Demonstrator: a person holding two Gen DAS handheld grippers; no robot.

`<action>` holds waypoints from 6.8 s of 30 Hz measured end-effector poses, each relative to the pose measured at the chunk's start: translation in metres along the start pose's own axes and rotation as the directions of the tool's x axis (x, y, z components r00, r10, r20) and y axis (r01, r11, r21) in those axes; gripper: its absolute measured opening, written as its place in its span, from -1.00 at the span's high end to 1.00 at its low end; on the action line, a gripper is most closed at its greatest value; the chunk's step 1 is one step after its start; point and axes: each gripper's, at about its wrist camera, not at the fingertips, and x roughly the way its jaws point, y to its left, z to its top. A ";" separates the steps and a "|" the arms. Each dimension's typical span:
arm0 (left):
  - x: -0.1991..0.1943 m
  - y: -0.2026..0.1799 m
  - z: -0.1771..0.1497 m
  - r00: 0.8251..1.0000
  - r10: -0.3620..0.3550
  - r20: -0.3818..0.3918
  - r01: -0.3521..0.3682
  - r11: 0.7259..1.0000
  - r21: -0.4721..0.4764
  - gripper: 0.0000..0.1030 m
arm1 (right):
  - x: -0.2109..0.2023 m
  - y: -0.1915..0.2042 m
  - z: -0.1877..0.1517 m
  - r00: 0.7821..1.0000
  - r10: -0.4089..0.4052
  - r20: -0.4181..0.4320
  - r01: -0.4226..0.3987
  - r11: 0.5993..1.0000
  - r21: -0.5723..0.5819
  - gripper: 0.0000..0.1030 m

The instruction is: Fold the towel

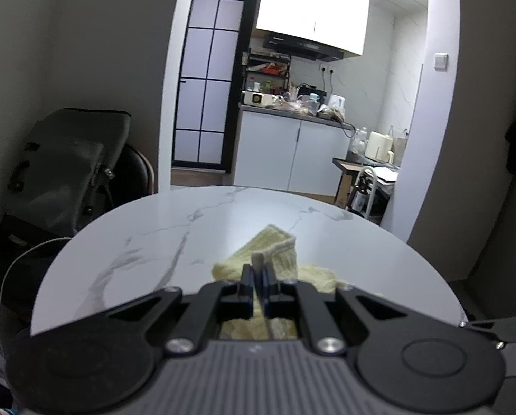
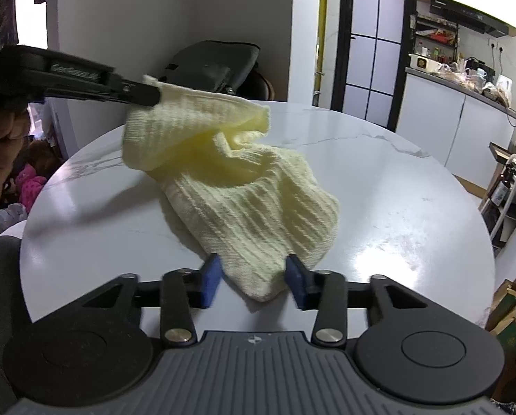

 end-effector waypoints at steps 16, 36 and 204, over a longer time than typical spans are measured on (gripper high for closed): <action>-0.024 0.025 -0.001 0.998 0.061 0.030 -0.059 0.997 -0.040 0.90 | -0.025 -0.010 0.010 0.996 -0.075 0.057 0.074 0.997 0.025 0.78; -0.081 0.032 0.006 0.989 0.082 0.125 -0.072 0.994 -0.082 0.91 | -0.092 -0.017 0.037 0.954 -0.195 0.228 0.202 0.979 -0.010 0.78; 0.130 0.117 0.050 0.985 0.170 -0.026 -0.172 0.965 -0.200 0.09 | 0.145 -0.121 0.144 0.948 -0.289 0.132 0.300 0.952 -0.068 0.34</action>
